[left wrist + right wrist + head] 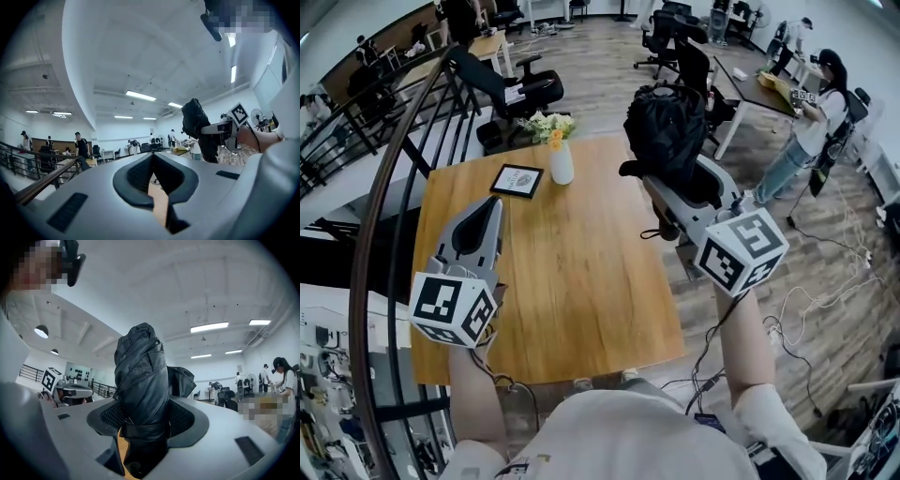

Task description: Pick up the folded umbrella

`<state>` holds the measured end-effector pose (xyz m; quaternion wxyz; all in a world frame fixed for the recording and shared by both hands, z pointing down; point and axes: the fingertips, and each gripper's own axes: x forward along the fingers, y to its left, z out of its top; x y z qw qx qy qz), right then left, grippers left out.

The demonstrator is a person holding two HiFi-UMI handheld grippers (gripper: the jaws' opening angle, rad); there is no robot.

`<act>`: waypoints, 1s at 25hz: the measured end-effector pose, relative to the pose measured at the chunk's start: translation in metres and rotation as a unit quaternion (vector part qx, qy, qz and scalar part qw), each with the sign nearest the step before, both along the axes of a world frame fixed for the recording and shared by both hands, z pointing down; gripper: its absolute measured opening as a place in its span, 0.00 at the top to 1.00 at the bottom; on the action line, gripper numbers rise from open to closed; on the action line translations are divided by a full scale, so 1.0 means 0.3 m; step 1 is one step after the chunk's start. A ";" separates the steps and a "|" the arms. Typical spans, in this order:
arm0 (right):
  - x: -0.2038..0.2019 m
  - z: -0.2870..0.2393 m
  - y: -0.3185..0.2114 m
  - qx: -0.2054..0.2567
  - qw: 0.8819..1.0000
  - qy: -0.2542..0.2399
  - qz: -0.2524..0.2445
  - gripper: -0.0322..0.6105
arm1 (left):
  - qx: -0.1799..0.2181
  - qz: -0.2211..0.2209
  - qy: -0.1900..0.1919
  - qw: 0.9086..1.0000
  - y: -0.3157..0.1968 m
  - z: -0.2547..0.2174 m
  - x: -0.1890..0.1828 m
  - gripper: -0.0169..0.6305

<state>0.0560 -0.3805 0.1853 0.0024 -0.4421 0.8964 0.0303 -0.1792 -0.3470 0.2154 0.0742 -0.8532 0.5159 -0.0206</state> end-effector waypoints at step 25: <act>0.102 0.207 0.395 0.008 0.999 -0.033 0.019 0.50 | -0.012 -0.009 -0.003 1.000 0.275 0.172 0.096 0.95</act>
